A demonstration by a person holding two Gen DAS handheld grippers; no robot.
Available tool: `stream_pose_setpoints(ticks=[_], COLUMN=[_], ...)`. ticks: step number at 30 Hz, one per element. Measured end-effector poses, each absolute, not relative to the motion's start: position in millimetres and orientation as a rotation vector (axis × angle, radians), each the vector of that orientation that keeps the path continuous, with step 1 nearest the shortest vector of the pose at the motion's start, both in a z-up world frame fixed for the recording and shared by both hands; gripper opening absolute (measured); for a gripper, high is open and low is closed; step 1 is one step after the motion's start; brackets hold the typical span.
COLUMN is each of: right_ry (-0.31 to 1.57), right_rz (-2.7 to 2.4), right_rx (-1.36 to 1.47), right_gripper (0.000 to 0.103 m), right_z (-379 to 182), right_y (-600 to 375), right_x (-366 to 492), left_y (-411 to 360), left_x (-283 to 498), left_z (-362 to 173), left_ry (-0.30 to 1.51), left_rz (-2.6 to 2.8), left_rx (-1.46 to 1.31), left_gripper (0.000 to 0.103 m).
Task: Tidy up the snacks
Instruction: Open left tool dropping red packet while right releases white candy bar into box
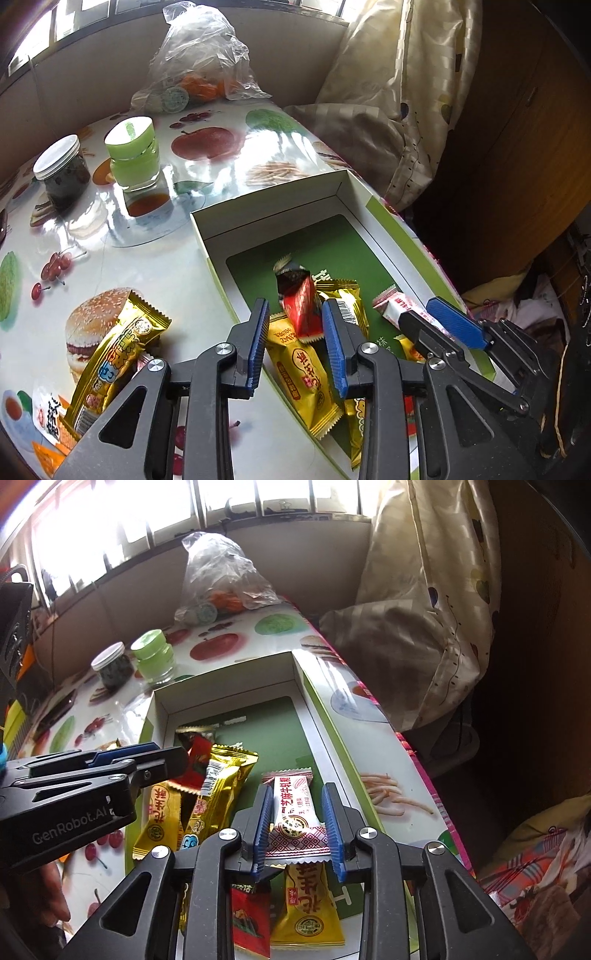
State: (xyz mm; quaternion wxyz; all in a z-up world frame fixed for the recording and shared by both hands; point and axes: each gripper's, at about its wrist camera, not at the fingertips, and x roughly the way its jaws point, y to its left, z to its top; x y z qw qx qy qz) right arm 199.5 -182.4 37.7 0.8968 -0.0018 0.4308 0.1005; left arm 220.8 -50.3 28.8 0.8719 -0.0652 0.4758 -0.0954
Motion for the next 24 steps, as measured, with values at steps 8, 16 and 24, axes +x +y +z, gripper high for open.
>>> stream_pose_setpoints(ticks=[8,16,24], right_ry=[0.887,0.864,0.847], right_rz=[0.203,0.198,0.2], right_rx=[-0.001,-0.002,0.019], right_gripper=[0.038,0.042,0.046], right_z=[40,48,56], right_y=[-182,-182,-182], right_x=[197,189,177], left_y=[-52,-50,-40], left_x=[217,206,182], left_z=[31,41,55], left_ry=[0.987,0.962,0.92], left_rz=[-0.211,-0.208,-0.188], left_rx=[-0.132,-0.13,-0.142], left_gripper=[0.041,0.044,0.05])
